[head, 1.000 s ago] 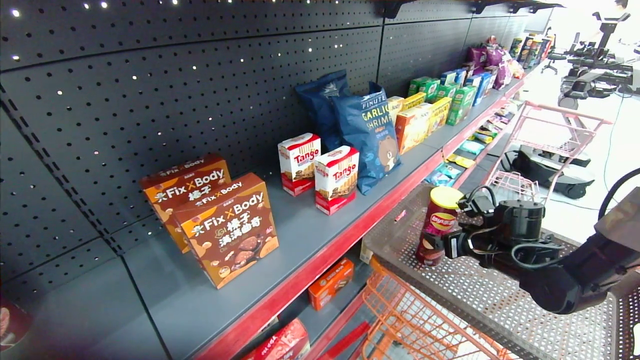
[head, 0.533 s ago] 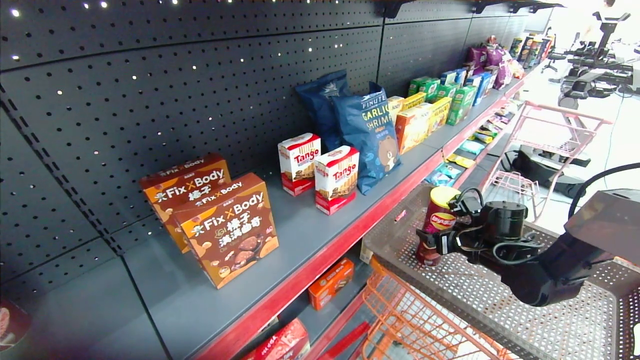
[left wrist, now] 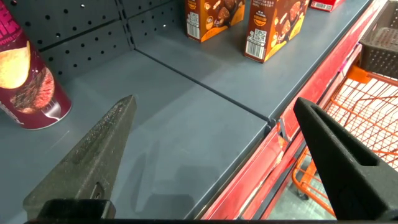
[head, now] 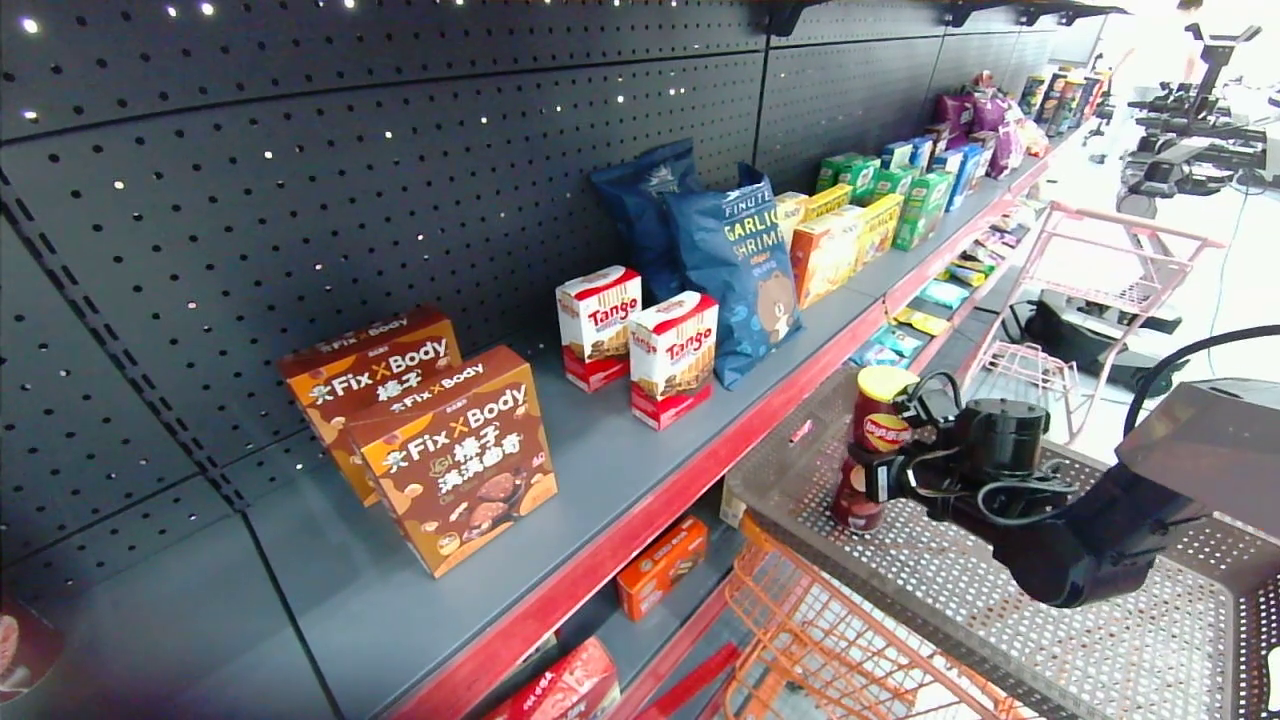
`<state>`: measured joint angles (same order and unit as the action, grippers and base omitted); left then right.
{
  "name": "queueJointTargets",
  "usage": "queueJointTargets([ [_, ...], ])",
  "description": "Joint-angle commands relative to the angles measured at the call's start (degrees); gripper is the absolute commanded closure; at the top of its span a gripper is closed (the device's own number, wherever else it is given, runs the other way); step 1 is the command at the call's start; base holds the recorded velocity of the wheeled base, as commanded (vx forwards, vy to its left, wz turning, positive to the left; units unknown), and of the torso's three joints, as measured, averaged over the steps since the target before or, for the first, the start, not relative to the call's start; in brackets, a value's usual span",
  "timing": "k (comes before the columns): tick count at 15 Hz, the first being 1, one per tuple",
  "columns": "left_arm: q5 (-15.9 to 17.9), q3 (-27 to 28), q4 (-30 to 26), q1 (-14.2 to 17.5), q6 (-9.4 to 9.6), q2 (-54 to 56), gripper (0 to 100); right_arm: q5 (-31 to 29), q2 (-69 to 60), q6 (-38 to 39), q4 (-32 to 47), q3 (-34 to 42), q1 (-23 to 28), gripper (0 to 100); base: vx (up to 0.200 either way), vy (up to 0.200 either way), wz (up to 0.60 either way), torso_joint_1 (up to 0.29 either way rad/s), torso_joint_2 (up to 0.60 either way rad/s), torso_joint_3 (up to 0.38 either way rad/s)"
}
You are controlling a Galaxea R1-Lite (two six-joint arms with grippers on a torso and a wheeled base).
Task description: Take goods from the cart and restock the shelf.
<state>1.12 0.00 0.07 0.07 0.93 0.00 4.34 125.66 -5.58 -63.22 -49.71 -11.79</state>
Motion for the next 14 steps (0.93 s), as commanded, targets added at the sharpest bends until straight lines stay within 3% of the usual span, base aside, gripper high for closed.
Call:
queueJointTargets([
  [1,0.02,0.00,0.01,0.01,-0.05,0.00,0,-0.03,-4.02,-0.31,-0.24,0.41,0.19,100,0.000,0.000,0.00,0.000,0.00,0.000],
  [4,0.02,0.00,0.01,0.01,0.04,0.00,0,-0.65,-14.83,-0.48,4.33,2.69,0.10,100,0.000,0.000,0.00,0.000,0.00,0.000],
  [6,0.02,0.00,0.01,0.01,0.04,0.00,0,-0.74,-27.75,0.57,13.65,7.53,-0.43,100,0.000,0.000,0.00,0.000,0.00,0.000],
  [8,0.02,0.00,0.01,0.01,0.04,0.00,0,-2.49,-41.99,5.14,20.51,13.94,-1.57,100,0.000,0.000,0.00,0.000,0.00,0.000],
  [11,0.02,0.00,0.01,0.01,0.04,0.00,0,-5.39,-63.26,6.11,29.91,25.54,-1.57,100,0.000,0.000,0.00,0.000,0.00,0.000],
  [12,0.02,0.00,0.01,0.01,0.04,0.00,0,-5.39,-67.83,6.11,32.20,28.27,-0.87,100,0.000,0.000,0.00,0.000,0.00,0.000],
  [14,0.02,0.00,0.01,0.01,0.04,0.00,0,-5.39,-81.36,6.11,44.06,32.57,4.05,100,0.000,0.000,0.00,0.000,0.00,0.000],
])
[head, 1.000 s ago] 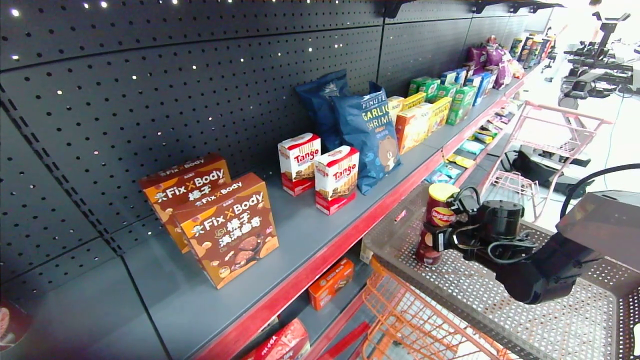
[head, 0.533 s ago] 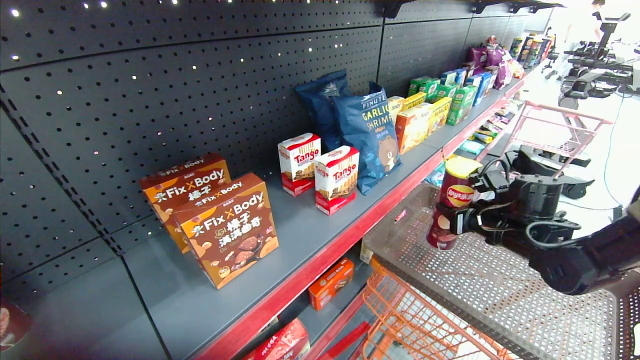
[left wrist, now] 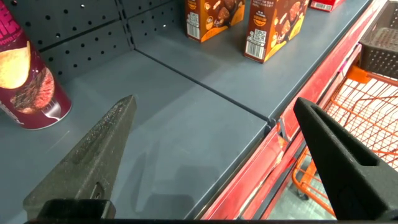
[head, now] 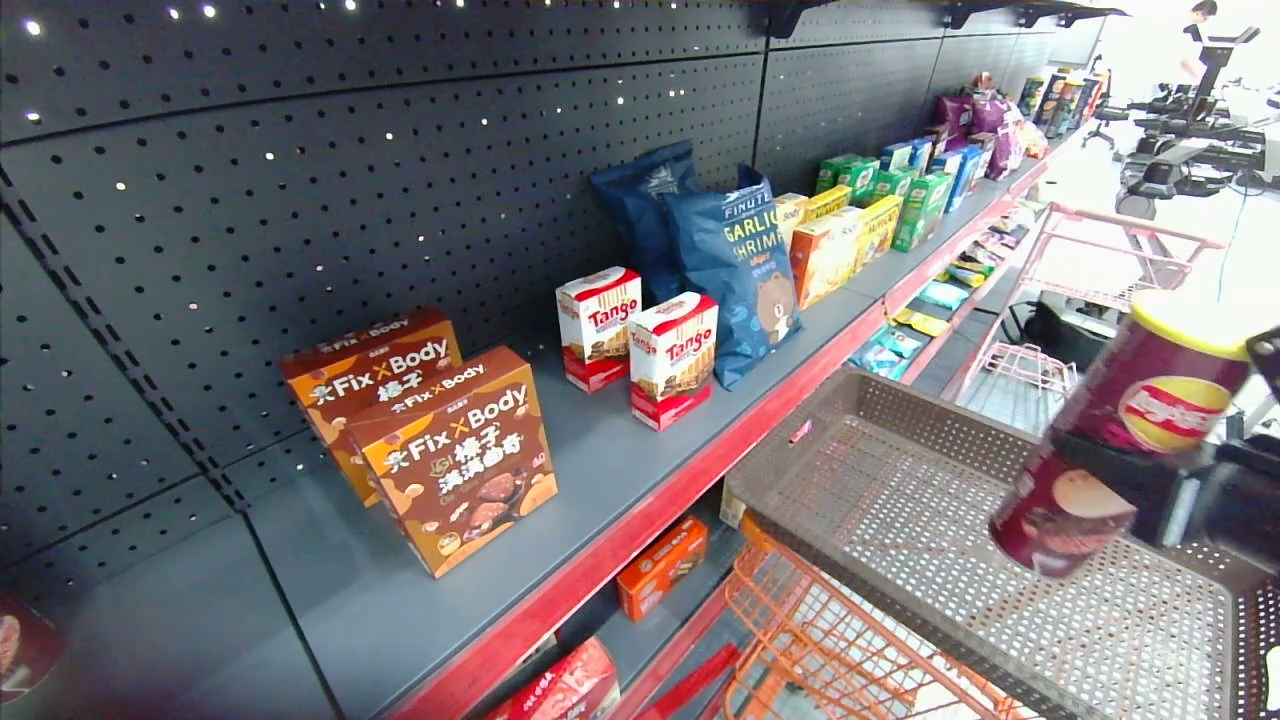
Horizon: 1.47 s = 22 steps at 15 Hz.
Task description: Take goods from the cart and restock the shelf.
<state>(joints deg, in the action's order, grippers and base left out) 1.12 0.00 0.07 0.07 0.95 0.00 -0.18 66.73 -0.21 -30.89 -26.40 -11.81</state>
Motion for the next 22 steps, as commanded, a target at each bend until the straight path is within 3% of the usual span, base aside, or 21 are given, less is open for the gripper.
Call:
queueJointTargets([
  [1,0.02,0.00,0.01,0.01,0.02,0.00,0,-0.87,-23.40,0.73,13.14,9.27,4.43,100,0.000,0.000,0.00,0.000,0.00,0.000],
  [3,0.02,0.00,0.01,0.01,0.02,0.00,0,-2.72,-30.96,-1.02,27.64,6.01,8.65,100,0.000,0.000,0.00,0.000,0.00,0.000],
  [5,0.02,0.00,0.01,0.01,0.02,0.00,0,-4.39,-34.04,-1.11,31.51,5.14,7.42,100,0.000,0.000,0.00,0.000,0.00,0.000],
  [12,0.02,0.00,0.01,0.01,0.02,0.00,0,-4.30,-38.52,-1.20,31.51,8.48,5.31,100,0.000,0.000,0.60,0.003,0.00,0.003],
  [22,0.02,0.00,0.01,0.01,0.02,0.00,0,-1.14,-40.10,-2.17,31.51,9.35,6.10,100,0.000,0.000,0.60,0.002,0.00,0.004],
])
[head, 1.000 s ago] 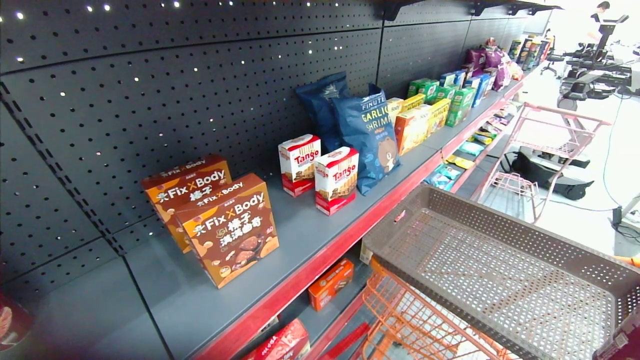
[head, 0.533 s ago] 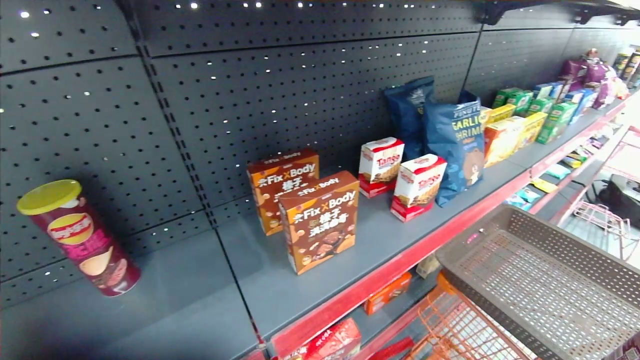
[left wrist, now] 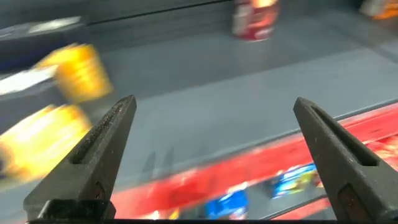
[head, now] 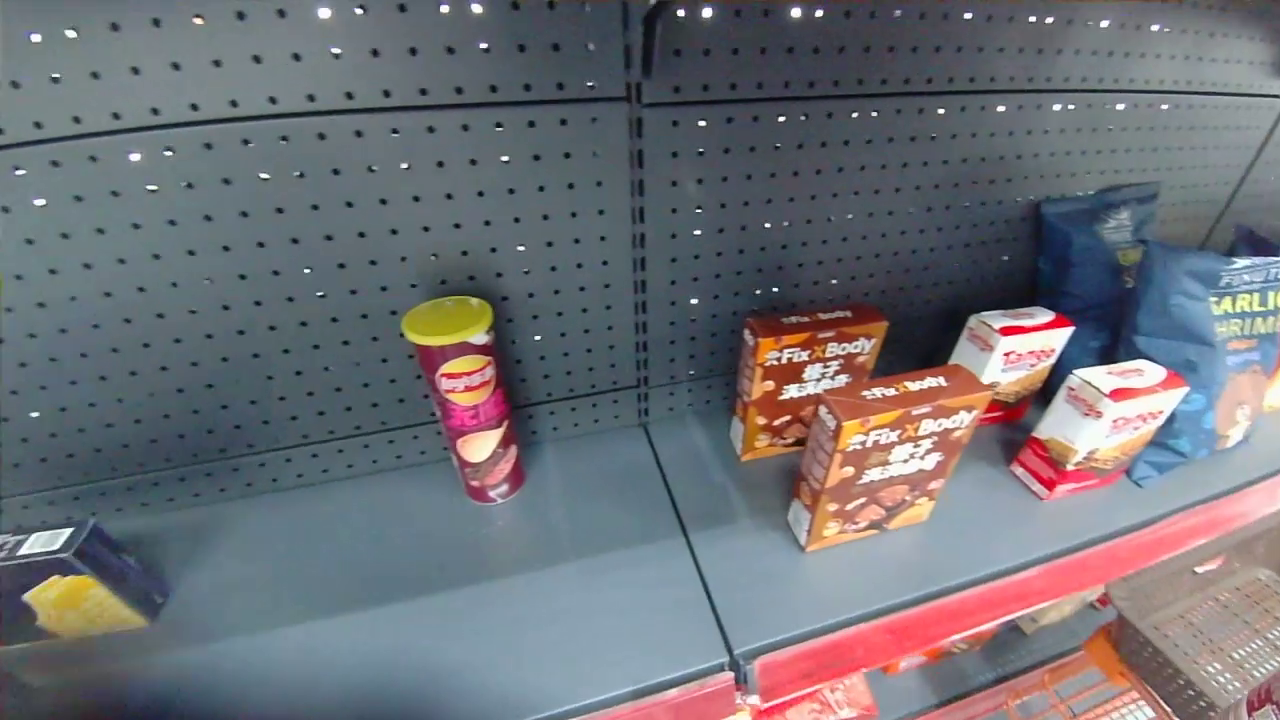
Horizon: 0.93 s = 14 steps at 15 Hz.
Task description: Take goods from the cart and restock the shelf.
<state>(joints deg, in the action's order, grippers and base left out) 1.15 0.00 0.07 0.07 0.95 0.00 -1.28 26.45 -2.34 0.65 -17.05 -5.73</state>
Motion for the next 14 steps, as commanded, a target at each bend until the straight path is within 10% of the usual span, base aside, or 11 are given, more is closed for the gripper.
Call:
queueJointTargets([
  [1,0.00,0.00,0.01,0.01,-0.07,0.00,0,-0.04,0.09,-0.03,-0.03,-0.08,0.10,100,0.000,0.000,0.60,0.002,-0.01,-0.002],
  [14,0.00,0.00,0.01,0.01,0.02,0.00,0,11.65,-10.37,0.49,0.06,0.27,-6.14,100,0.000,0.000,0.09,0.001,0.00,0.001],
])
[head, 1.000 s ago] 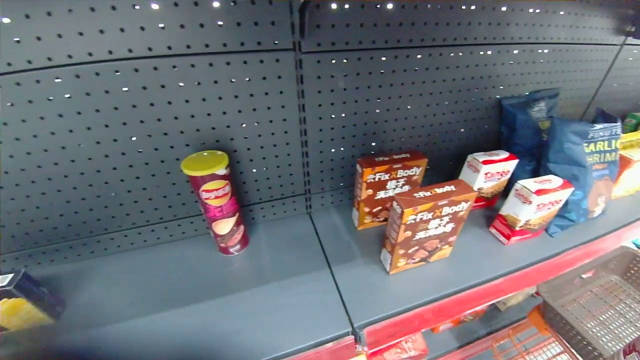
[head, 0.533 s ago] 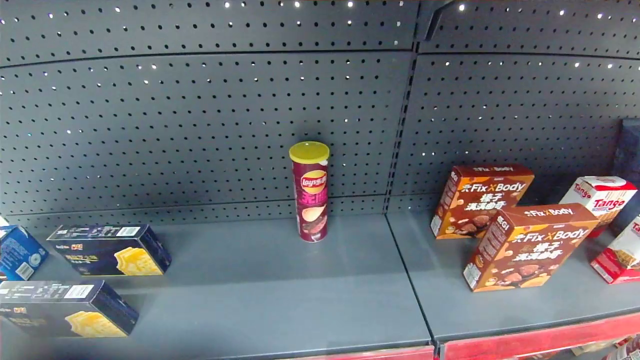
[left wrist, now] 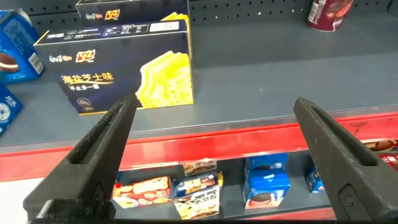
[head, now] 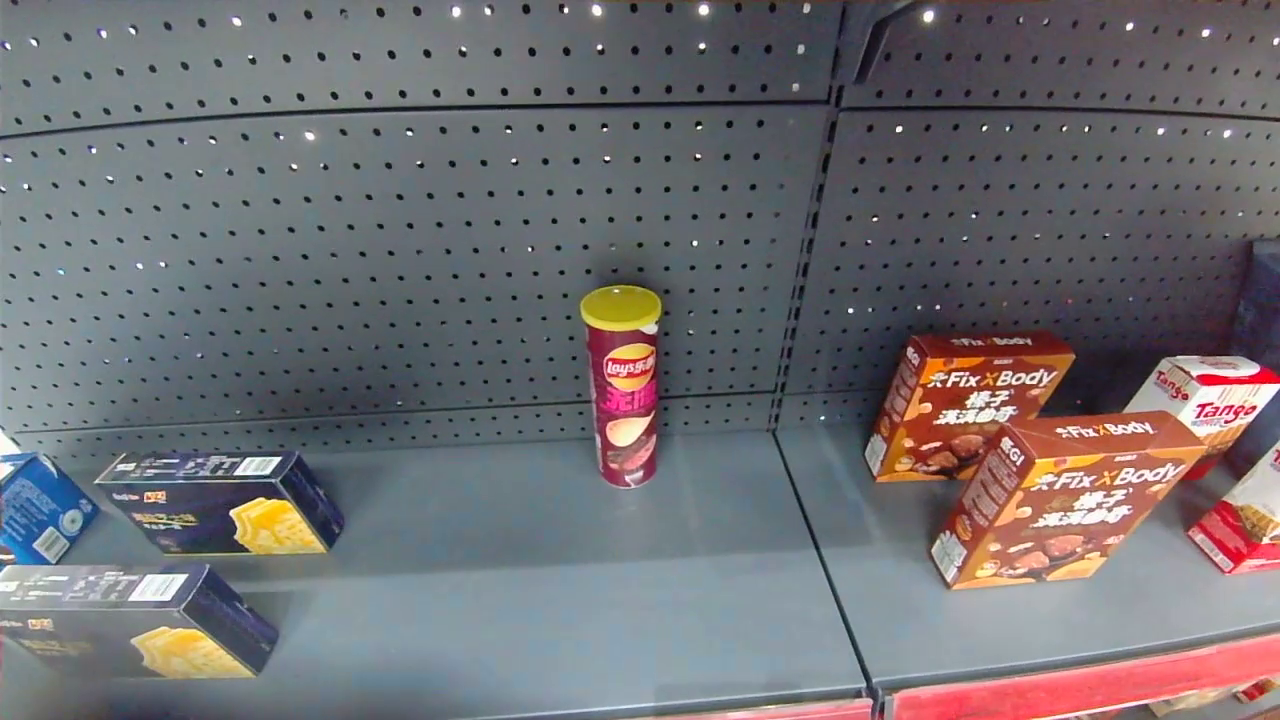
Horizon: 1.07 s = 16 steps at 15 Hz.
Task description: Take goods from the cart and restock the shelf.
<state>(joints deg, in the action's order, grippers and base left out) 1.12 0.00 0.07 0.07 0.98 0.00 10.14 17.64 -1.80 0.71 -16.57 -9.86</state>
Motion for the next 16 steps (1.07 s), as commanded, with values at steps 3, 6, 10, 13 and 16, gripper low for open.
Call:
queueJointTargets([
  [3,0.02,0.00,0.01,0.01,-0.01,0.00,0,3.74,-2.96,-0.04,-0.18,1.63,-7.63,100,0.000,0.000,0.00,0.000,0.00,0.000],
  [6,0.28,0.00,-0.07,0.01,0.52,0.00,0,1.81,-4.63,-0.04,-0.79,5.05,-4.46,100,0.000,0.000,0.00,0.000,0.00,0.000],
  [10,0.46,0.00,-0.07,-0.07,0.78,0.00,0,1.11,-5.95,-0.31,-0.53,4.97,0.99,100,0.000,0.000,0.00,0.000,0.00,0.000],
  [13,0.11,5.54,-0.42,-0.07,0.78,-0.44,0,0.32,-10.87,-0.31,0.96,6.55,1.69,100,0.000,0.000,0.00,0.000,0.00,0.000],
  [16,3.62,30.41,-7.10,-2.36,0.69,-20.74,0,-0.04,-11.31,-0.39,2.02,6.28,4.50,100,0.000,0.000,0.00,0.000,0.00,0.000],
])
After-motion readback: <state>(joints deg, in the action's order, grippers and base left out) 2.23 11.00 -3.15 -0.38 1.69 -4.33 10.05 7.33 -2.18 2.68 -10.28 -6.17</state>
